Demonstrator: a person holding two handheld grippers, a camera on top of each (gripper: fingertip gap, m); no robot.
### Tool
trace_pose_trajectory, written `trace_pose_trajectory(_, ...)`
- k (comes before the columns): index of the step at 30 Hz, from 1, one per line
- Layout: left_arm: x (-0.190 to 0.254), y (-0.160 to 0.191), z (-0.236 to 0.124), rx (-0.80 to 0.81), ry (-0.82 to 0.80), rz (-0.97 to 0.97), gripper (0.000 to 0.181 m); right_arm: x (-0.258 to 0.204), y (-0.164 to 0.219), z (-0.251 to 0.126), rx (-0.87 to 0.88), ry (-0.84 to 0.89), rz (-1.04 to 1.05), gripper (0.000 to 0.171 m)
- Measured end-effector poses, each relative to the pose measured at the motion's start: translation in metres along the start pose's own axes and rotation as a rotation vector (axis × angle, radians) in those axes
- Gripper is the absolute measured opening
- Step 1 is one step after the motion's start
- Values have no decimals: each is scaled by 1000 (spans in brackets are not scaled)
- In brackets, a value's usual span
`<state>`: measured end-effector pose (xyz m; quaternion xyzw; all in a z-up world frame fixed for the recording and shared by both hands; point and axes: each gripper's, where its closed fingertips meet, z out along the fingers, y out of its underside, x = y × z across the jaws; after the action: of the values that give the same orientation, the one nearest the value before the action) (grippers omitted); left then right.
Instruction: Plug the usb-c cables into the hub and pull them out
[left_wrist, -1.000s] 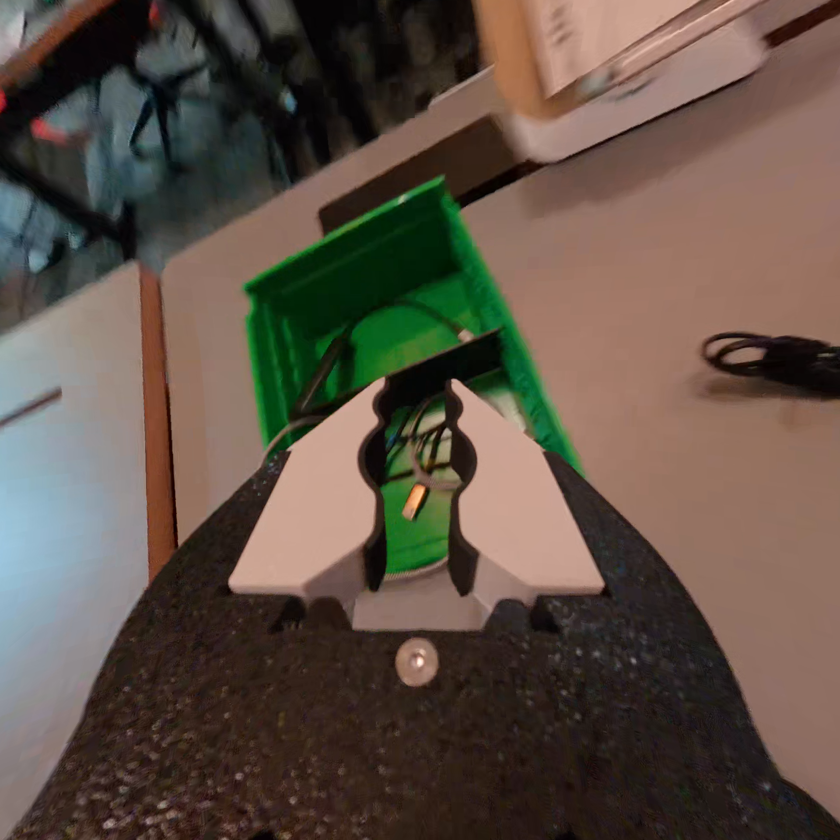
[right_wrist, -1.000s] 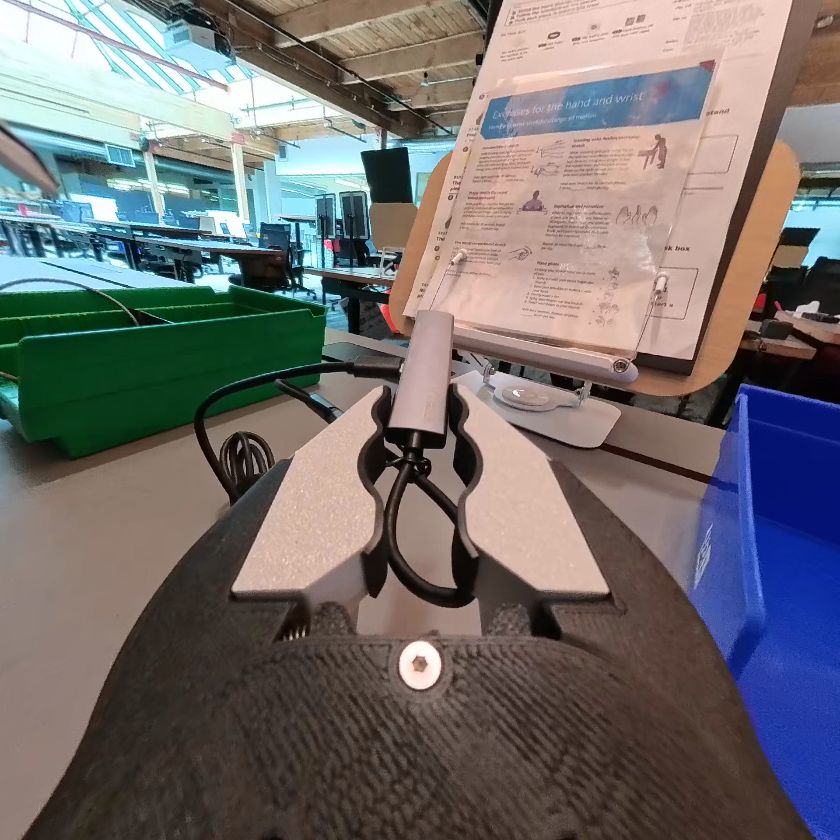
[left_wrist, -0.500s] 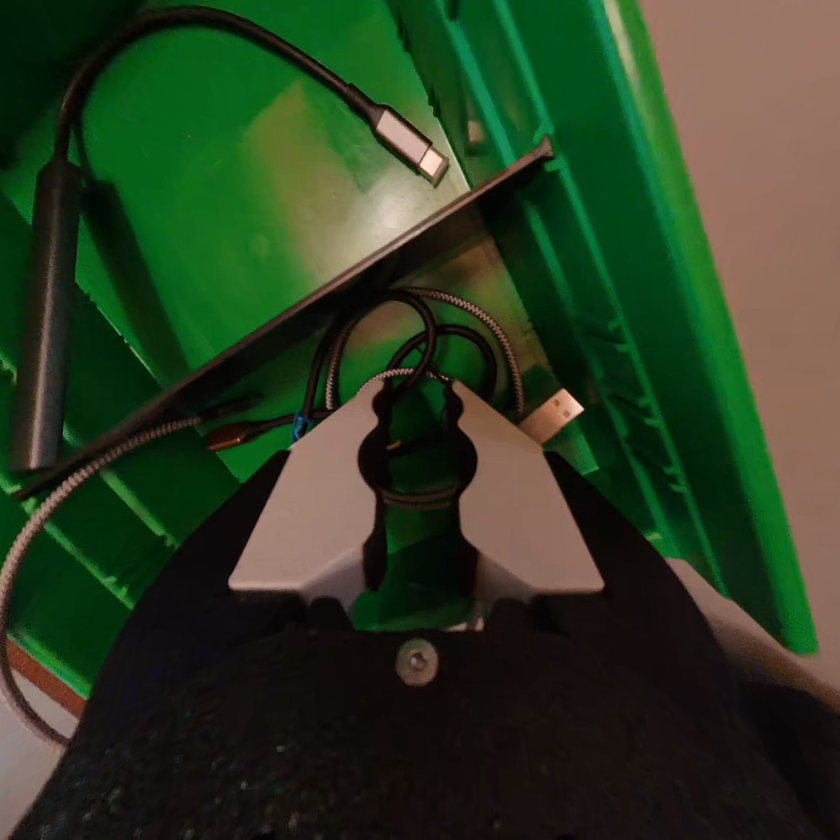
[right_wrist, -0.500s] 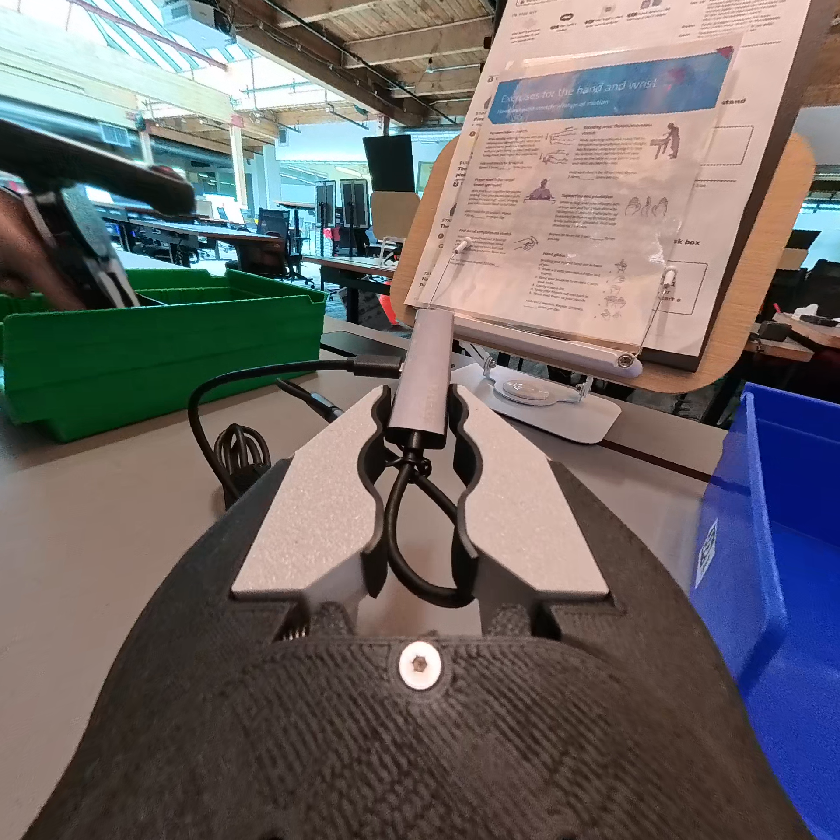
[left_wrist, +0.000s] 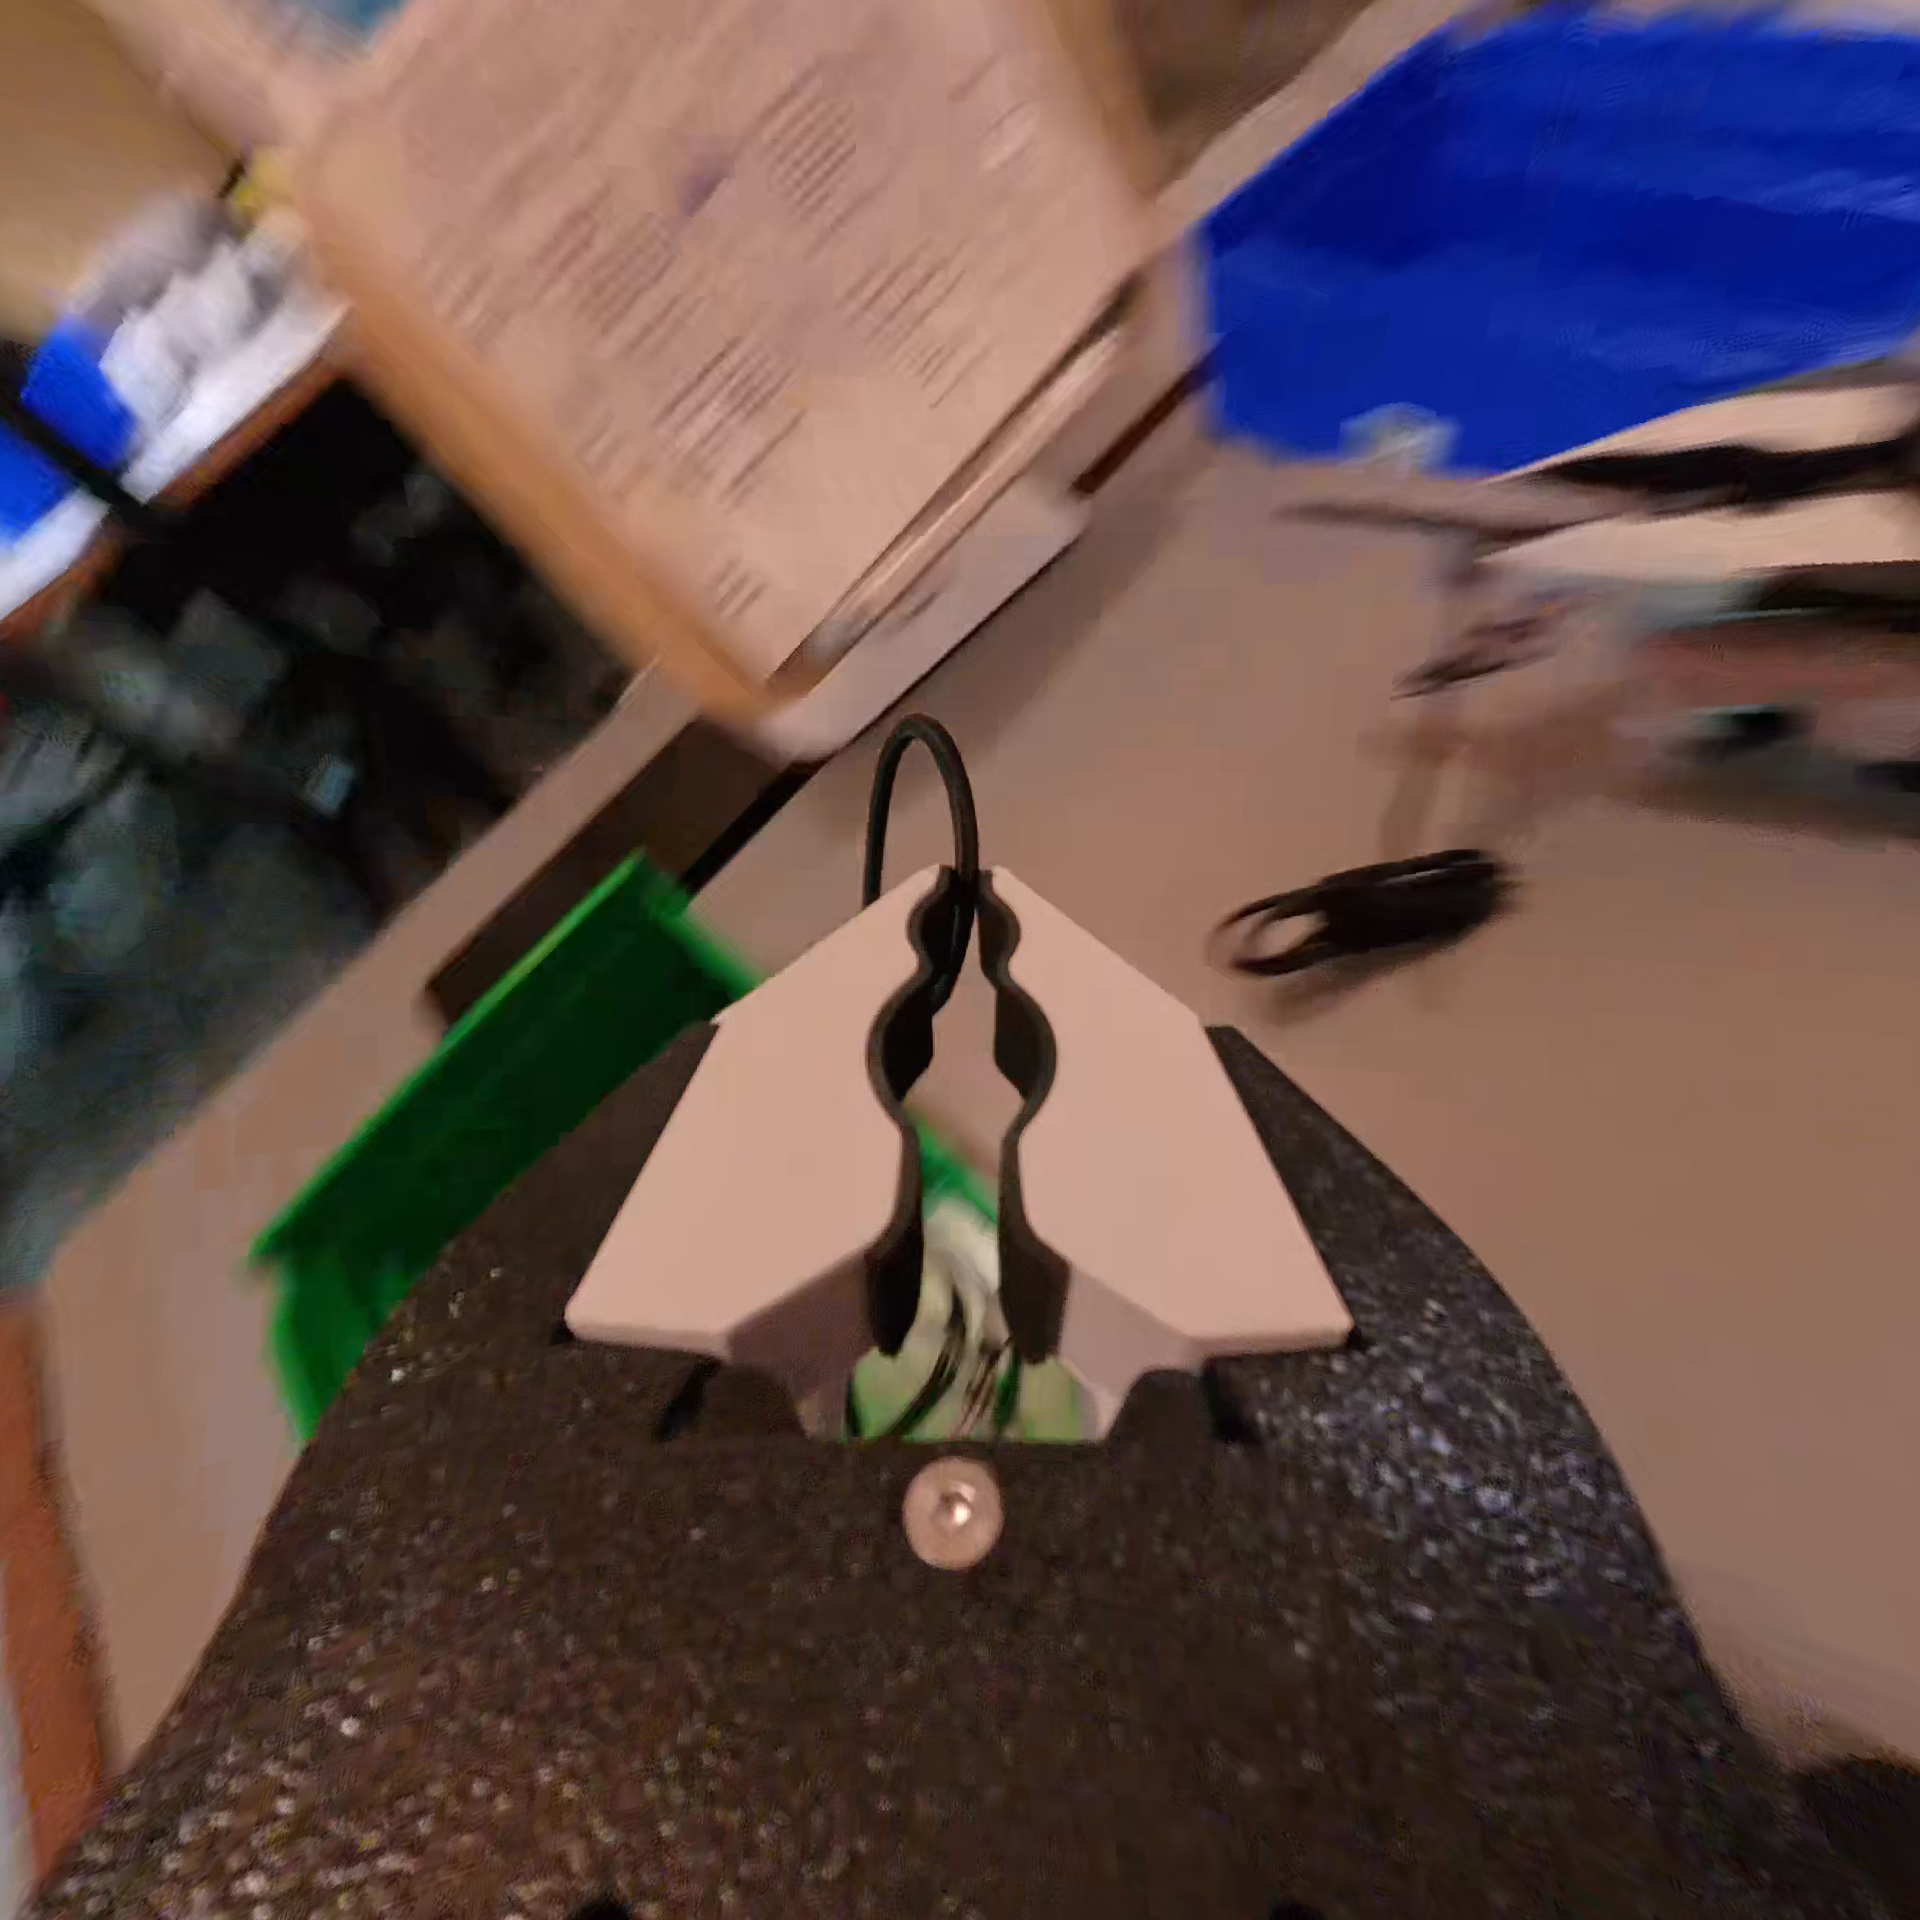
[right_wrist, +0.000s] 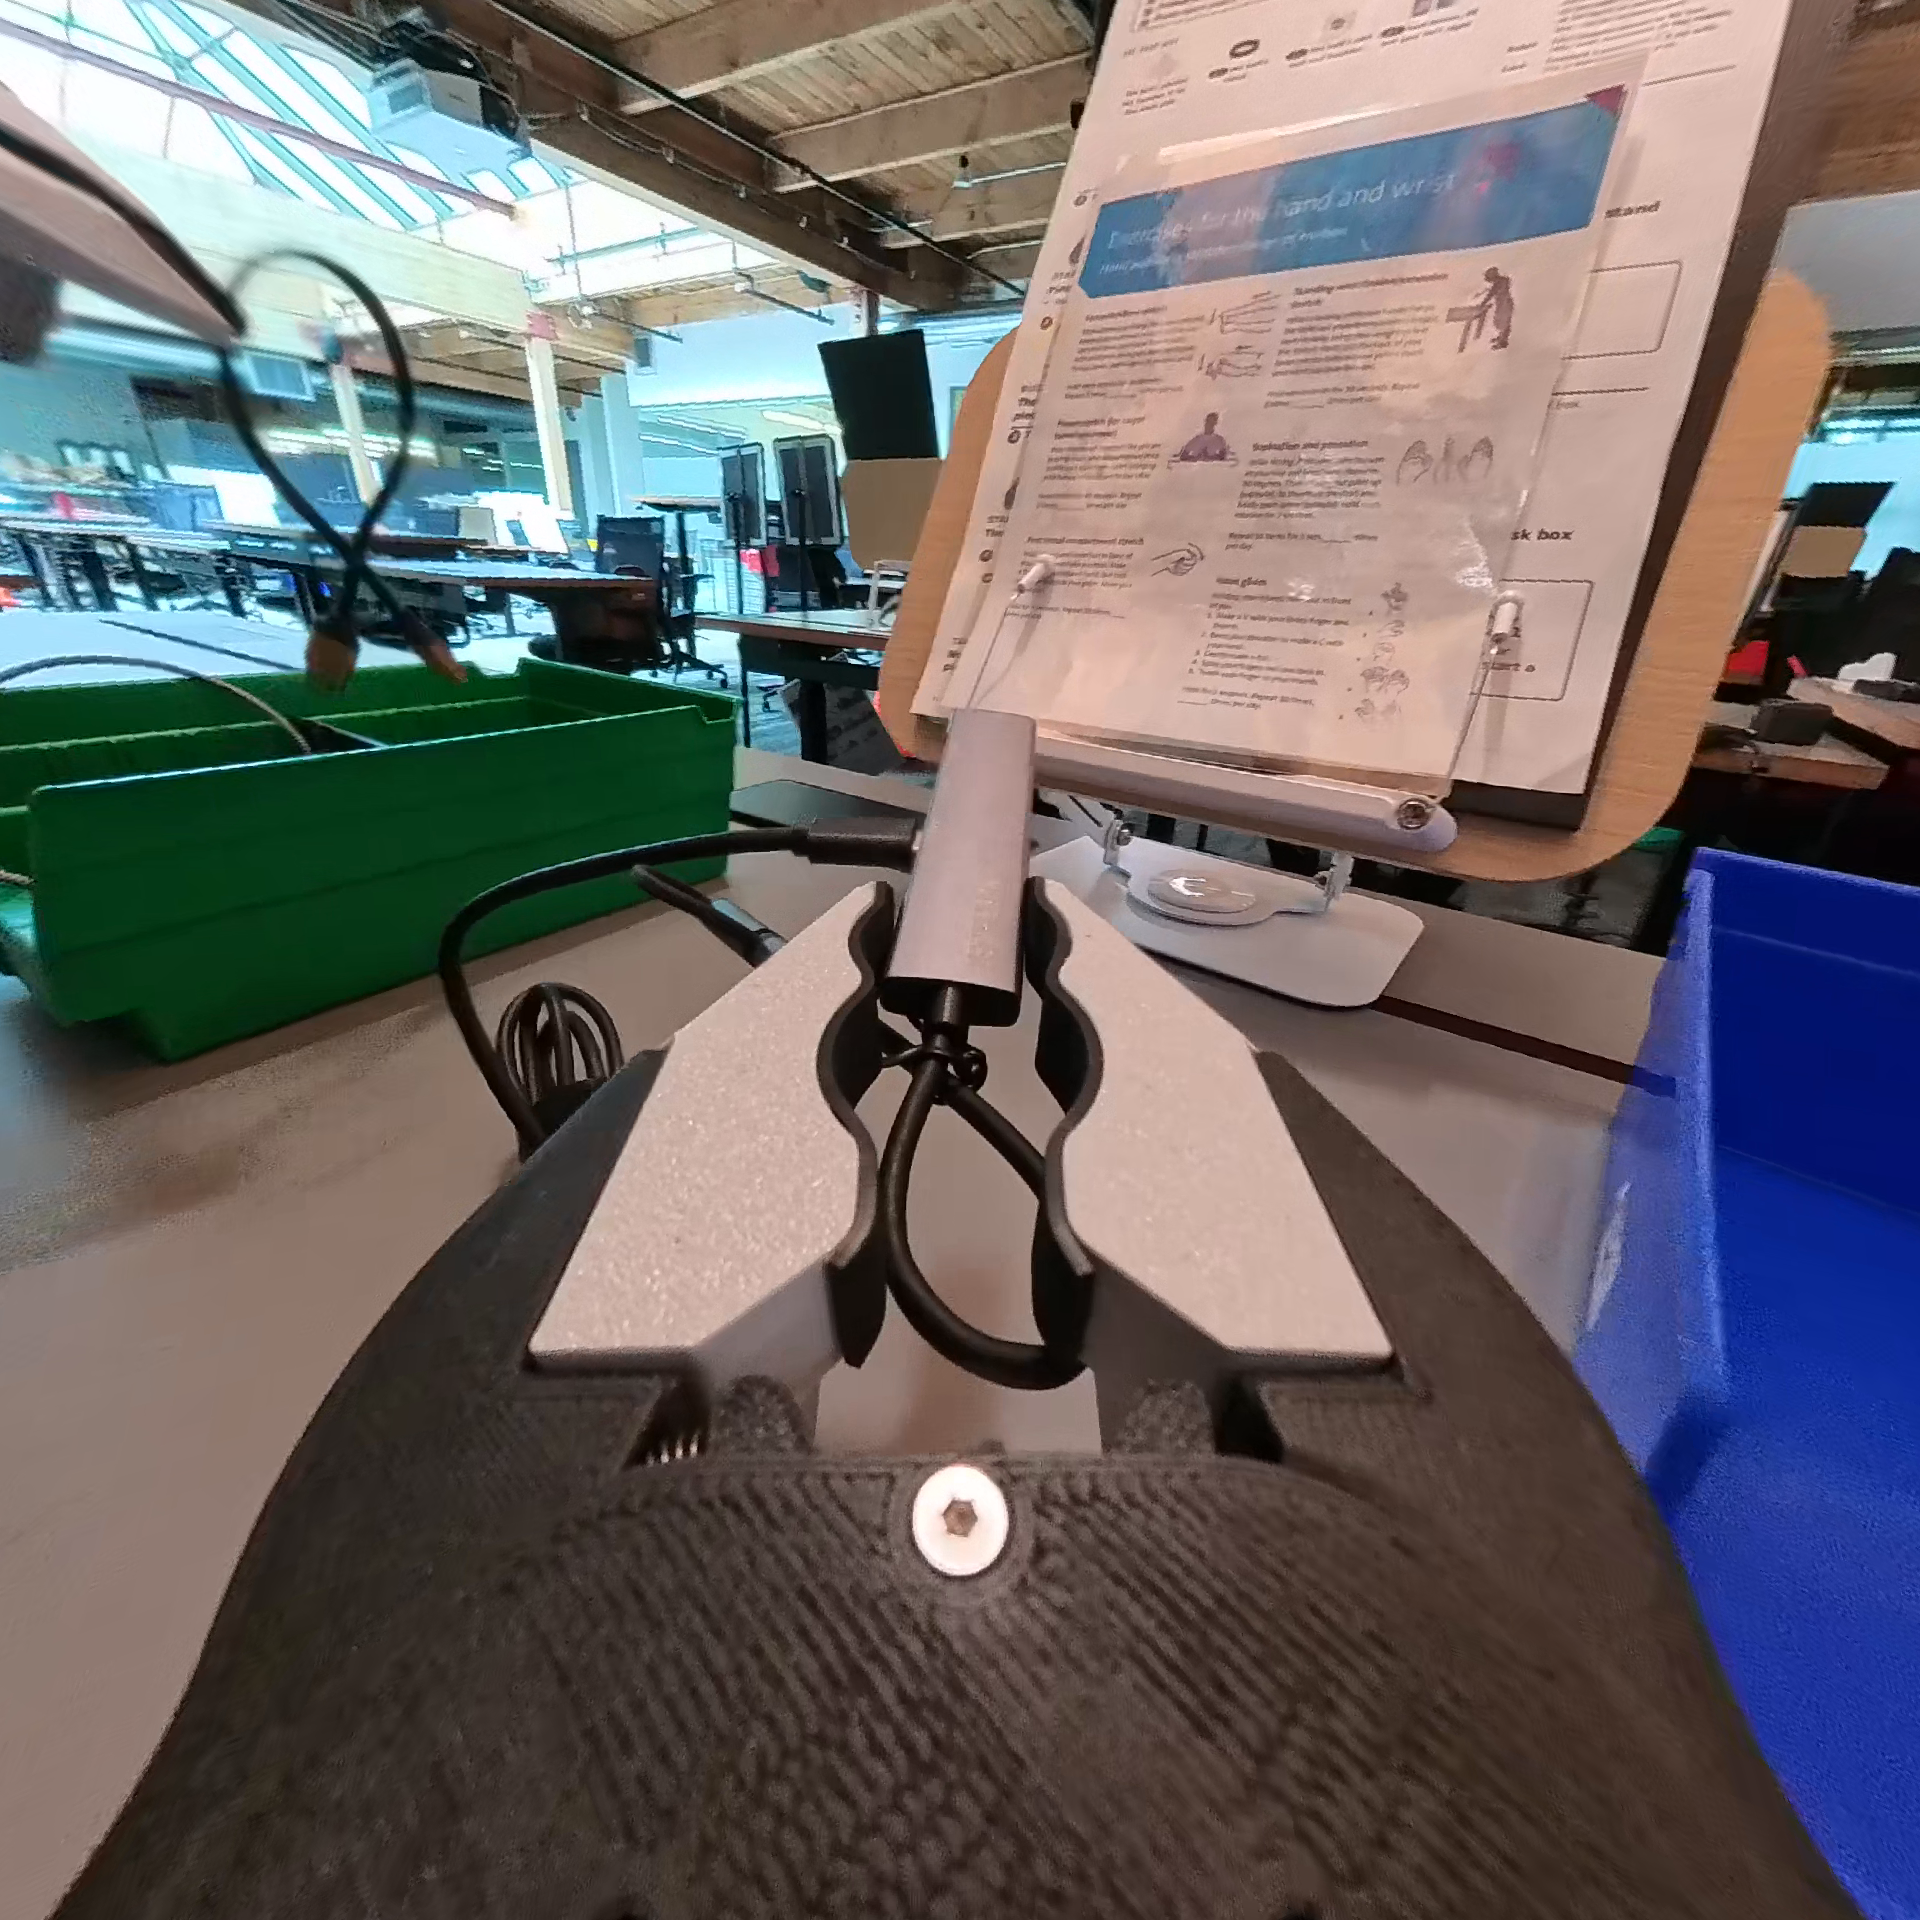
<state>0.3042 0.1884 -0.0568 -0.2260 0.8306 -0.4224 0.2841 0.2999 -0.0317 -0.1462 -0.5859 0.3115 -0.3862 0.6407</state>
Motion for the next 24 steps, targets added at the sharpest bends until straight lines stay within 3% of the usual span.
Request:
trace_pose_trajectory(3,74,-32,1,182,332,245,1,9,0,-1,4,32,-2,24)
trace_pose_trajectory(6,127,-10,17,166,574,522,1,16,-2,-2,12,62,-11,24)
trace_pose_trajectory(10,146,31,46,-81,690,530,1,20,-3,-3,12,74,-28,24)
trace_pose_trajectory(14,159,51,49,-166,751,536,1,16,-2,-1,6,61,-39,24)
trace_pose_trajectory(18,180,71,30,-225,809,549,2,13,-5,-1,12,48,-37,24)
trace_pose_trajectory(24,202,147,-9,-387,883,473,10,10,-5,0,12,34,-37,24)
